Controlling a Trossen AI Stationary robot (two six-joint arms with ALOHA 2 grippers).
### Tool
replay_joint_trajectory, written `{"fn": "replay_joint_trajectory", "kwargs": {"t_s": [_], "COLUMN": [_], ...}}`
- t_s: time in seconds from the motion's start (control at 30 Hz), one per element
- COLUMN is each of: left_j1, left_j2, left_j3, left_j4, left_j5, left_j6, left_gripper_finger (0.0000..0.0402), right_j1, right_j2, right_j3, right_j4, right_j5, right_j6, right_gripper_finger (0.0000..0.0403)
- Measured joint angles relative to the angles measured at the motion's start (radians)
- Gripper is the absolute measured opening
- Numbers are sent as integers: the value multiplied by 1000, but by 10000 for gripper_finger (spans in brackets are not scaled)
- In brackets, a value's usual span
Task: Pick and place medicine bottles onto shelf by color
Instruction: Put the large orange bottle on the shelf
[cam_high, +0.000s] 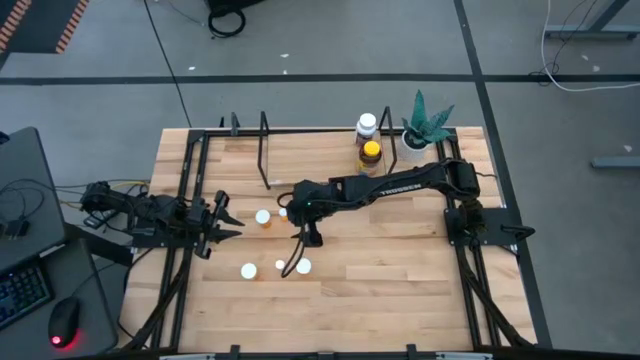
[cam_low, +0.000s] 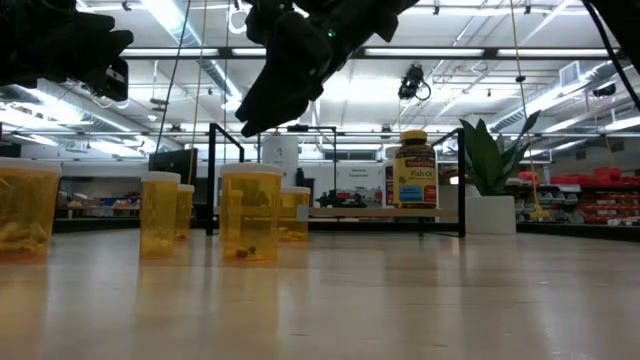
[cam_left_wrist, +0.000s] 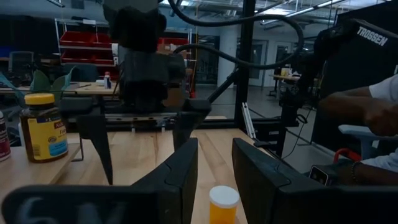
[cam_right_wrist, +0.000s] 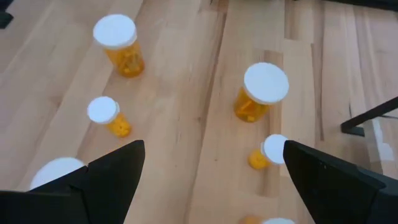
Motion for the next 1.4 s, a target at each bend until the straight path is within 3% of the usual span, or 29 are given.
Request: {"fn": "replay_joint_trajectory", "kwargs": {"t_s": [0.3, 0.63, 1.03, 1.4], "left_j1": [0, 0, 0, 0], "left_j2": [0, 0, 0, 0], "left_j3": [0, 0, 0, 0], "left_j4": [0, 0, 0, 0], "left_j5": [0, 0, 0, 0], "left_j6": [0, 0, 0, 0], "left_gripper_finger": [107, 107, 107, 107], "right_j1": [18, -60, -124, -151], "right_j2": [14, 17, 17, 16], "right_j3": [0, -5, -195, -257], "right_j4": [-14, -58, 104, 164], "right_j5": [77, 77, 71, 44], "right_j6": [-68, -79, -54, -34], "right_gripper_finger": [393, 393, 369, 351]}}
